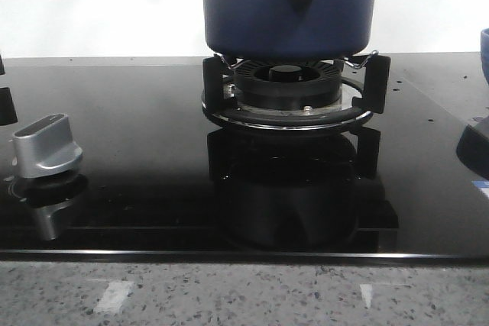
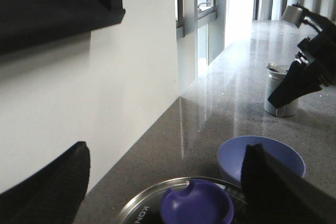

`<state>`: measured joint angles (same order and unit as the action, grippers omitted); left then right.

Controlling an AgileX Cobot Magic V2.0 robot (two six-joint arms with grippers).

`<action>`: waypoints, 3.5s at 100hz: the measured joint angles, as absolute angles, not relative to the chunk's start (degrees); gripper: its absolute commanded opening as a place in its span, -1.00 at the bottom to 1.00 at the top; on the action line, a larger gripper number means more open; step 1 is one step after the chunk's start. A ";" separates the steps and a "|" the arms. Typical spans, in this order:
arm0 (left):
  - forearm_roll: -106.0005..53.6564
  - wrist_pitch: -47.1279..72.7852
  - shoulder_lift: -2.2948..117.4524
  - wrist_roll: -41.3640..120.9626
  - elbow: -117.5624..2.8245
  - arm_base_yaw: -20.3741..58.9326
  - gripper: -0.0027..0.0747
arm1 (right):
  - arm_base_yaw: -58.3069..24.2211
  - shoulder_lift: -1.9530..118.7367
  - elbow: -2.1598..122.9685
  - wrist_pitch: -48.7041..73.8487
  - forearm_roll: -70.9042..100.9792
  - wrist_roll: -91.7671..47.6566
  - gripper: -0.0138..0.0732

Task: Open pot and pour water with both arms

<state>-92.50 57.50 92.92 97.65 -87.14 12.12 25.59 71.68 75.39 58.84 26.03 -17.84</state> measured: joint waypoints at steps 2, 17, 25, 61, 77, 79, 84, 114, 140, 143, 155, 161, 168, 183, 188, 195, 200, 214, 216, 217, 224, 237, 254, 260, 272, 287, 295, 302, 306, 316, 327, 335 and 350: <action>-92.50 57.75 92.34 97.29 -87.14 11.59 0.26 | 25.59 71.68 75.39 58.84 26.43 -17.84 0.27; -92.50 58.69 88.97 92.10 -87.14 7.83 -0.26 | 25.08 71.68 75.39 58.84 32.25 -20.51 -0.02; -92.50 58.82 87.49 89.02 -87.14 5.58 -0.71 | 23.92 71.68 75.39 58.84 37.76 -24.67 -0.44; -92.50 50.78 80.95 85.40 -86.60 -0.41 -0.98 | 13.30 68.34 75.39 48.88 47.74 -36.35 -0.79; -92.13 35.90 72.90 85.94 -79.61 0.20 -0.98 | 5.26 61.76 70.92 37.09 48.83 -42.37 -0.79; -92.05 34.04 71.63 86.45 -78.08 0.38 -0.98 | 4.23 60.63 69.79 35.37 49.07 -43.18 -0.79; -92.05 30.25 68.72 87.94 -74.06 0.66 -0.98 | 1.97 57.85 66.63 31.21 49.35 -45.07 -0.79; -99.47 25.29 50.98 106.78 -45.53 0.89 -0.98 | -4.22 39.68 39.05 11.90 49.93 -49.74 -0.79; -102.06 26.02 37.28 111.92 -29.41 1.01 -0.98 | -4.22 25.71 22.29 8.98 50.17 -49.97 -0.79; -102.06 26.02 35.98 112.01 -28.49 1.01 -0.98 | -4.22 24.55 21.33 8.95 50.17 -49.97 -0.79; -102.30 26.05 31.55 112.17 -25.79 1.01 -0.98 | -4.22 21.68 18.82 8.62 50.36 -49.97 -0.79; -102.30 26.15 30.10 112.17 -25.18 1.01 -0.98 | -4.22 21.26 18.46 8.52 50.36 -49.97 -0.79; -102.38 26.27 29.31 112.17 -24.78 1.01 -0.98 | -4.22 21.26 18.43 8.52 50.36 -49.97 -0.79; -102.38 26.27 29.07 112.17 -24.56 1.01 -0.98 | -4.22 21.26 18.33 8.52 50.36 -50.08 -0.79; -102.38 26.37 29.07 112.17 -24.57 1.01 -0.98 | -4.22 21.26 18.33 8.52 50.36 -50.08 -0.79; -102.38 26.37 29.07 112.17 -24.57 1.01 -0.98 | -4.22 21.26 18.33 8.52 50.36 -50.08 -0.79; -102.38 26.37 29.07 112.17 -24.57 1.01 -0.98 | -4.22 21.26 18.33 8.52 50.36 -50.08 -0.79; -102.41 26.37 29.07 112.17 -24.57 1.01 -0.98 | -4.22 21.26 18.33 8.52 50.42 -50.08 -0.79; -102.41 26.37 29.07 112.17 -24.57 1.01 -0.98 | -4.22 21.26 18.33 8.52 50.42 -50.08 -0.79; -102.41 26.37 29.07 112.17 -24.57 1.01 -0.98 | -4.22 21.26 18.33 8.52 50.42 -50.08 -0.79; -102.41 26.37 29.07 112.17 -24.57 1.01 -0.98 | -4.22 21.26 18.33 8.52 50.42 -50.08 -0.79; -102.41 26.37 29.07 112.17 -24.57 1.01 -0.98 | -4.22 21.26 18.33 8.52 50.42 -50.08 -0.79; -102.41 26.37 28.98 112.17 -24.57 1.01 -0.98 | -4.22 21.26 18.33 8.52 50.42 -50.08 -0.79; -102.41 26.37 28.98 112.17 -24.57 1.01 -0.98 | -4.22 21.26 18.33 8.52 50.42 -50.08 -0.79; -102.41 26.37 28.74 111.49 -24.57 1.01 -0.98 | -4.22 21.26 18.33 8.52 50.42 -50.08 -0.79; -98.22 25.09 28.02 102.98 -26.14 1.01 -0.98 | -4.22 21.26 18.33 8.52 50.42 -50.08 -0.79; -89.70 23.77 27.79 92.80 -29.09 0.80 -0.98 | -4.22 21.26 18.33 8.52 50.42 -50.08 -0.79; -80.03 21.61 27.68 81.91 -31.38 0.43 -0.98 | -4.22 21.26 18.33 8.52 50.42 -50.08 -0.79; -73.48 20.02 27.68 76.11 -32.50 0.32 -0.98 | -4.22 21.26 18.33 8.52 50.42 -50.08 -0.79; -56.52 15.66 27.68 56.94 -33.55 0.18 -0.98 | -4.22 21.26 18.33 8.52 50.42 -50.08 -0.79; -37.86 12.49 26.71 37.69 -33.14 0.18 -0.98 | -4.22 21.26 18.33 8.52 50.42 -50.08 -0.79; -26.81 9.52 25.25 23.69 -31.39 0.18 -0.98 | -4.22 21.26 18.33 8.52 50.42 -50.08 -0.79; -13.48 2.16 19.64 9.02 -24.48 0.18 -0.98 | -4.22 21.26 18.33 8.52 50.42 -50.18 -0.79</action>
